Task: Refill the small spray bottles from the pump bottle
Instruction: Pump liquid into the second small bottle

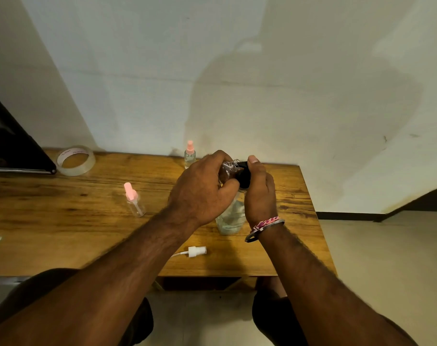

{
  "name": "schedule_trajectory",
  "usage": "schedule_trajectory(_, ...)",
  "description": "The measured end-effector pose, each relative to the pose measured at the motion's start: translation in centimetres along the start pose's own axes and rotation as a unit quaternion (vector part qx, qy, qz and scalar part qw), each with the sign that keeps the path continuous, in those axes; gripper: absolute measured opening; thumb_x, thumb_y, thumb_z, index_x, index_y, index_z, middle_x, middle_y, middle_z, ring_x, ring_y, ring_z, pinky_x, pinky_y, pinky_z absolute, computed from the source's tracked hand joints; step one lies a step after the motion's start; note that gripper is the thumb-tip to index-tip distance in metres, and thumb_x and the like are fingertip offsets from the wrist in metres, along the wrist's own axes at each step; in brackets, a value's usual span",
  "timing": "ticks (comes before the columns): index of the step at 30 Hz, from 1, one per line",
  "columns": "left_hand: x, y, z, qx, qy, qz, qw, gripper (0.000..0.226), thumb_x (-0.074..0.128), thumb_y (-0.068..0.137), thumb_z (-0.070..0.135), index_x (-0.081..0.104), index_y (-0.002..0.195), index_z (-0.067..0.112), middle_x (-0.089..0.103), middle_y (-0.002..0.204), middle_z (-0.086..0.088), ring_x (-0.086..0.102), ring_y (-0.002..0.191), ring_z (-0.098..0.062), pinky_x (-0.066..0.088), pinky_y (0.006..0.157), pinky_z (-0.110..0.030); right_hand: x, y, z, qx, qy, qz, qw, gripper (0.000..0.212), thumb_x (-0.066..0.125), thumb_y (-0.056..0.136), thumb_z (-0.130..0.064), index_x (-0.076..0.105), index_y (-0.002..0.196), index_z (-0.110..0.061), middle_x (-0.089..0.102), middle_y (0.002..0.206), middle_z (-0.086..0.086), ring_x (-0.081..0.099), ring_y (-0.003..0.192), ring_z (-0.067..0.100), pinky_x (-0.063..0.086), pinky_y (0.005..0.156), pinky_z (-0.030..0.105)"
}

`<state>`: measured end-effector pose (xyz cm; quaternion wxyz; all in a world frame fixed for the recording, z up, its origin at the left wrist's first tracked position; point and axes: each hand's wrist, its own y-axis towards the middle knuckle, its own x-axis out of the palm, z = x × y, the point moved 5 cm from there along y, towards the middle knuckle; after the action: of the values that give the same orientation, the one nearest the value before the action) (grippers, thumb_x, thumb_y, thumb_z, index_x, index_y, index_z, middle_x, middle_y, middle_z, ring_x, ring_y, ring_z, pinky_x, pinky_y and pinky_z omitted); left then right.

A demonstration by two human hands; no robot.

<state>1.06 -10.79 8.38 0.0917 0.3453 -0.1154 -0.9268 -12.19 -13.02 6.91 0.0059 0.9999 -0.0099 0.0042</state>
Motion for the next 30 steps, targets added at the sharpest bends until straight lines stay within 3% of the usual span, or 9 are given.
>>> schedule_trajectory(2,0.08,-0.01,-0.15,0.001,0.002,-0.002,1.000,0.033,0.059,0.085,0.037,0.064,0.114,0.023,0.067,0.093,0.008,0.063,0.082,-0.011,0.049,0.064,-0.030,-0.06,0.09,0.09,-0.004,0.005,0.007,1.000,0.039,0.043,0.109,-0.019,0.063,0.075,-0.024,0.067,0.061,-0.030,0.062,0.063,-0.014,0.044,0.057,0.003)
schedule_trajectory(7,0.07,-0.06,-0.17,0.000,0.003,-0.005,1.000,0.034,0.056,0.083,0.038,0.063,0.113,0.023,0.067,0.092,0.008,0.062,0.082,-0.011,0.046,0.064,-0.028,0.00,0.32,0.12,-0.016,-0.004,0.009,1.000,0.041,0.044,0.109,-0.023,0.068,0.077,-0.021,0.071,0.066,-0.020,0.065,0.067,-0.008,0.048,0.061,0.008)
schedule_trajectory(13,-0.43,-0.05,0.22,0.006,-0.005,0.006,1.000,0.029,0.056,0.083,0.037,0.063,0.108,0.024,0.066,0.087,0.008,0.062,0.077,-0.013,0.045,0.062,-0.029,0.38,0.00,-0.08,-0.003,0.003,-0.051,0.999,0.052,0.042,0.099,-0.053,0.077,0.091,-0.015,0.079,0.085,0.000,0.073,0.084,0.007,0.053,0.071,0.014)
schedule_trajectory(16,-0.48,-0.10,0.30,0.006,-0.003,0.004,1.000,0.028,0.056,0.083,0.038,0.063,0.107,0.024,0.066,0.087,0.008,0.062,0.077,-0.013,0.048,0.062,-0.031,0.40,-0.27,-0.40,-0.001,0.007,-0.060,0.998,0.057,0.039,0.091,-0.062,0.077,0.090,-0.019,0.079,0.089,0.000,0.074,0.088,0.008,0.054,0.074,0.014)
schedule_trajectory(22,-0.67,-0.15,0.12,0.005,-0.001,0.004,1.000,0.021,0.061,0.087,0.033,0.062,0.107,0.025,0.065,0.087,0.008,0.060,0.077,-0.012,0.042,0.062,-0.029,0.69,-0.07,-0.20,0.000,0.004,-0.044,0.999,0.054,0.043,0.096,-0.055,0.077,0.091,-0.013,0.078,0.083,0.000,0.073,0.082,0.007,0.054,0.072,0.015)
schedule_trajectory(27,-0.47,-0.31,0.17,0.003,0.000,-0.005,1.000,0.033,0.055,0.082,0.039,0.063,0.110,0.024,0.065,0.090,0.008,0.061,0.080,-0.012,0.045,0.064,-0.029,0.47,0.27,0.28,-0.007,-0.025,-0.022,0.999,0.050,0.043,0.103,-0.049,0.077,0.089,-0.016,0.078,0.082,-0.001,0.073,0.081,0.007,0.053,0.069,0.015)
schedule_trajectory(30,-0.27,-0.37,0.05,0.003,-0.002,-0.006,1.000,0.031,0.059,0.084,0.037,0.063,0.112,0.023,0.066,0.092,0.007,0.061,0.081,-0.011,0.046,0.064,-0.028,0.20,0.26,0.17,-0.005,-0.026,-0.010,1.000,0.046,0.042,0.109,-0.036,0.075,0.083,-0.018,0.077,0.075,-0.007,0.070,0.075,0.001,0.051,0.066,0.012)
